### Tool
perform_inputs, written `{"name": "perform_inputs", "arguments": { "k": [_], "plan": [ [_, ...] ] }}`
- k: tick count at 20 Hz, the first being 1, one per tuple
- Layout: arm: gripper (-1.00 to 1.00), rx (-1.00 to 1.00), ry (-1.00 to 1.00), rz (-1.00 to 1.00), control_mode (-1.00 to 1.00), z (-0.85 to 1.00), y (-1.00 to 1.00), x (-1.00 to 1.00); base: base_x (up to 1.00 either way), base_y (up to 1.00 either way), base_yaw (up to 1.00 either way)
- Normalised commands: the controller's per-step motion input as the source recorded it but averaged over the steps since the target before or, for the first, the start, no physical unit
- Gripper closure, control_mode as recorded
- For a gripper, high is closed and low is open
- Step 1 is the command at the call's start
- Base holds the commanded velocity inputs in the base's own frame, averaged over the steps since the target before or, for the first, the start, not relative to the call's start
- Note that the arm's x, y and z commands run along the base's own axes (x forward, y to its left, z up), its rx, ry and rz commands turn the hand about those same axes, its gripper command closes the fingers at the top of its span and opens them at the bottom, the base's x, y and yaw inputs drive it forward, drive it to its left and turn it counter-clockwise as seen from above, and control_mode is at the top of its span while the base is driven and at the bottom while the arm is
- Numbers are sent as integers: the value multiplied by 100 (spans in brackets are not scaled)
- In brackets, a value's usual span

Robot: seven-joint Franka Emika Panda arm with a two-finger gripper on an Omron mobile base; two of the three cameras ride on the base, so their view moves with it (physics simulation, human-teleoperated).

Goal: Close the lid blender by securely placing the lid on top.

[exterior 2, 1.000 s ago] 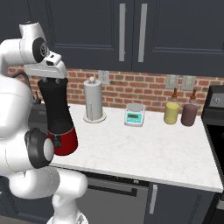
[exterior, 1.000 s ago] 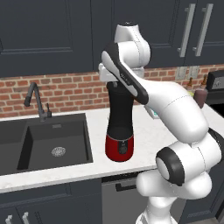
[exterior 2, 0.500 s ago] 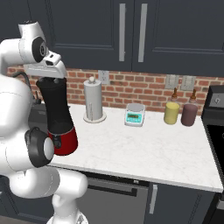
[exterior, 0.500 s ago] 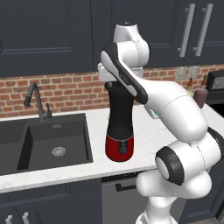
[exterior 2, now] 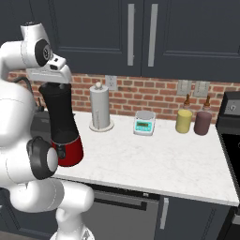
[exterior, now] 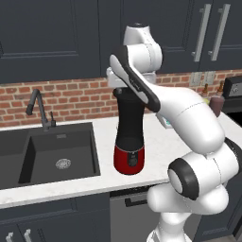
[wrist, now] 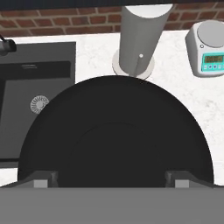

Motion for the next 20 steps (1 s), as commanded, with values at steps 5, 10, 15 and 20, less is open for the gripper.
{"name": "perform_inputs", "arguments": {
  "k": [5,10,15,20],
  "plan": [
    [-100,0,0,-3,-100,2,-27,0,0,0,0],
    [-100,0,0,-2,-100,15,-19,-4,0,0,0],
    [-100,0,-3,0,-100,14,-1,-29,0,0,0],
    [-100,0,-8,0,-100,1,0,-26,0,0,0]
  ]
}}
